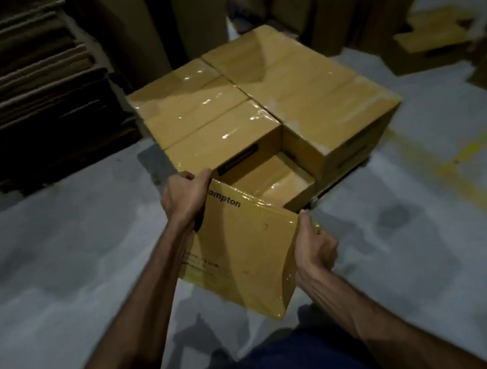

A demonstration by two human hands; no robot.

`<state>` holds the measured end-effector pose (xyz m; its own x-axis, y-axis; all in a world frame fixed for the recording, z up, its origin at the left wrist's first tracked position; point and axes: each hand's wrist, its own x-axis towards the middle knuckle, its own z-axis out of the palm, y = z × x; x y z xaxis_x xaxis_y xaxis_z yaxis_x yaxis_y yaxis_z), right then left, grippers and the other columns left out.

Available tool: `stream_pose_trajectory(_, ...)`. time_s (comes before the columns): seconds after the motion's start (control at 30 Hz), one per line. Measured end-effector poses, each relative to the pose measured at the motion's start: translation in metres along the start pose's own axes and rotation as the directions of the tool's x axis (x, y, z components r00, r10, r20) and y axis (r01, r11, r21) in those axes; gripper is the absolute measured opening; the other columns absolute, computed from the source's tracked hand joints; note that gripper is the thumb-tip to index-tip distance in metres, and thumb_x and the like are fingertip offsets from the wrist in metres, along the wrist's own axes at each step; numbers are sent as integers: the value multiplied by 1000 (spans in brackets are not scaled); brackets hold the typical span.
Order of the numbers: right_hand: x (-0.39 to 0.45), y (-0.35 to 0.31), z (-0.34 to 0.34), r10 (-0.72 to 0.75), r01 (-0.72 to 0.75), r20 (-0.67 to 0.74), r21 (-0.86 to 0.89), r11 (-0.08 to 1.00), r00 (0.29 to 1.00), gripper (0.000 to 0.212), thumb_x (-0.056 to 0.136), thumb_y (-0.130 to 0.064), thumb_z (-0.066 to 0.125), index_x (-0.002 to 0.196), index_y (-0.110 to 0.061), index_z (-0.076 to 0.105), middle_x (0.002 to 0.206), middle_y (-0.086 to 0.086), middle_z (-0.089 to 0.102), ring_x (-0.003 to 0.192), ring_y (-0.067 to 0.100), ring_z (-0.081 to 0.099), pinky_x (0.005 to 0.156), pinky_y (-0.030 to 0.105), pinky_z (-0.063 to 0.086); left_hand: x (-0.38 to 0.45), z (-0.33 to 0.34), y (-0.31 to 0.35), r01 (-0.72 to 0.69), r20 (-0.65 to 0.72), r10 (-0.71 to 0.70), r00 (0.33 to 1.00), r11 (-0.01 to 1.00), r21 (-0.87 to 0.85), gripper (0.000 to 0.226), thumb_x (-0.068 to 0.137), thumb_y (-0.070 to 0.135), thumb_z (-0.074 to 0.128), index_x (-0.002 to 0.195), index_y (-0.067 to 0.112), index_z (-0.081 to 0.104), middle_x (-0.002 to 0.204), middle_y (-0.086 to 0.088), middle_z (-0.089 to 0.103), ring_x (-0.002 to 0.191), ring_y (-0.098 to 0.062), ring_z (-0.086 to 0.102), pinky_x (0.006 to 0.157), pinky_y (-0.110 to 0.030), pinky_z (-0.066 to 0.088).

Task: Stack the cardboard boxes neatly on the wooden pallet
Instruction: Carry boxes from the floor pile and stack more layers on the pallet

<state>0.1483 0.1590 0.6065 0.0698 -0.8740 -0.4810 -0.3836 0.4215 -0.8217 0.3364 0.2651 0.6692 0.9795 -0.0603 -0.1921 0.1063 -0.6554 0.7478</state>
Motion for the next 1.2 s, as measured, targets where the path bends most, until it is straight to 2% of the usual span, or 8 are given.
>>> stream_pose_trajectory(0.27,-60,30,41,198,-159,-198,198,967,960,30,85,-41,62,92,-14,73,90,6,71,86,32,66,79,45,57,47,-13,-34,-134,308,163,937,985,-113,20,92,41,66,95,22,74,90,4,74,89,-14,68,72,-31,54)
stream_pose_trajectory(0.33,-72,36,49,222,-178,-198,221,959,955,18,88,-31,63,81,-14,66,80,1,63,78,29,61,72,40,51,57,-11,-41,-171,335,215,917,973,-154,17,93,37,66,92,23,74,91,3,74,91,-16,69,80,-36,58)
stream_pose_trajectory(0.47,-71,43,66,228,-170,-189,277,946,955,34,88,-16,62,62,-23,40,63,-3,40,61,21,40,58,32,29,83,1,-42,-225,379,285,880,955,-195,15,98,30,63,92,23,75,93,4,73,93,-16,67,85,-39,57)
stream_pose_trajectory(0.7,-44,52,109,184,-150,-110,261,954,977,16,85,-13,60,75,-26,60,66,-13,52,63,17,50,54,26,36,130,19,-55,-181,393,267,880,953,-241,16,93,19,58,87,21,73,95,0,70,92,-14,61,82,-36,52)
stream_pose_trajectory(0.83,-29,74,141,241,-222,-86,188,957,967,7,82,-22,62,89,-23,64,85,-10,57,78,19,55,57,27,40,157,30,-73,-91,409,208,889,953,-288,24,76,24,57,89,14,75,91,0,69,86,-12,59,75,-33,48)
stream_pose_trajectory(0.93,-18,92,167,285,-263,-93,194,945,954,56,76,-30,61,130,-20,68,127,-3,72,113,26,69,89,44,61,180,42,-89,-66,426,198,883,950,-305,25,72,23,56,87,16,75,91,2,70,88,-14,60,74,-33,48)
stream_pose_trajectory(1.03,-12,90,194,289,-256,-114,243,936,951,63,87,-19,66,150,-18,56,152,4,57,134,27,59,105,45,54,216,60,-104,-30,463,176,869,952,-306,28,71,21,54,87,16,76,95,-3,71,94,-20,59,73,-32,47)
stream_pose_trajectory(1.2,-2,103,244,313,-263,-172,262,929,934,67,95,-4,65,158,-11,43,163,10,43,147,26,46,98,31,45,276,88,-121,32,540,172,824,937,-348,35,66,13,50,89,7,76,94,-8,72,92,-22,61,69,-30,50)
